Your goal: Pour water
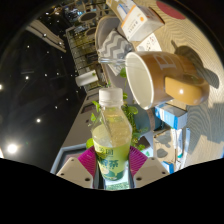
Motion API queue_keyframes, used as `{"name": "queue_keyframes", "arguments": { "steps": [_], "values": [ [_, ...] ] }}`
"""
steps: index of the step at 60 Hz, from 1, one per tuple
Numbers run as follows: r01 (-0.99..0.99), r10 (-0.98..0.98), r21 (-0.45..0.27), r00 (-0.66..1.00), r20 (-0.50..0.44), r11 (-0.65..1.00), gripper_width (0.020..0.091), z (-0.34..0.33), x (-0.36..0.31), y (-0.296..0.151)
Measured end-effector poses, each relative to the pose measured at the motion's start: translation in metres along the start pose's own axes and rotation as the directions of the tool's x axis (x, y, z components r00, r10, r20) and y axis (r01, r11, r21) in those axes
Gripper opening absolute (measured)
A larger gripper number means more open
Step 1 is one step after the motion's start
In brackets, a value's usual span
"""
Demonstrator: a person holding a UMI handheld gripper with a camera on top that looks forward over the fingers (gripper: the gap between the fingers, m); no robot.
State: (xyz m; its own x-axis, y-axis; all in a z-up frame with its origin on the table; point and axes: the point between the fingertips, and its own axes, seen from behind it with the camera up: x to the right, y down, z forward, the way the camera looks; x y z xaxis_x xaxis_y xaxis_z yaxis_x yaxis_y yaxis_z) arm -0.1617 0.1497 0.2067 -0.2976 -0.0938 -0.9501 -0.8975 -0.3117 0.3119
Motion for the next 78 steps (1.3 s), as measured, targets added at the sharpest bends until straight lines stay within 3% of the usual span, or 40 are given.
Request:
{"name": "queue_keyframes", "arguments": {
  "steps": [14,24,30,36,44,59,69,78],
  "values": [
    [0.519,-0.517,0.005,0.853,-0.076,0.855,0.0397,-0.039,-0.069,-0.001],
    [0.851,-0.829,0.051,0.521,-0.204,0.523,0.0399,-0.083,-0.120,-0.054],
    [0.962,-0.915,0.018,0.266,-0.303,0.274,0.0400,-0.116,-0.130,-0.101],
    [0.996,-0.913,-0.086,-0.003,-0.407,0.034,0.0398,-0.134,-0.115,-0.161],
    [0.968,-0.869,-0.218,-0.215,-0.445,-0.128,0.0401,-0.163,-0.070,-0.232],
    [0.931,-0.881,-0.350,-0.248,-0.402,-0.102,0.0401,-0.178,0.014,-0.284],
    [0.915,-0.885,-0.390,-0.264,-0.384,-0.104,0.0402,-0.186,0.050,-0.293],
    [0.921,-0.888,-0.371,-0.267,-0.374,-0.121,0.0443,-0.186,0.048,-0.292]
  ]
}}
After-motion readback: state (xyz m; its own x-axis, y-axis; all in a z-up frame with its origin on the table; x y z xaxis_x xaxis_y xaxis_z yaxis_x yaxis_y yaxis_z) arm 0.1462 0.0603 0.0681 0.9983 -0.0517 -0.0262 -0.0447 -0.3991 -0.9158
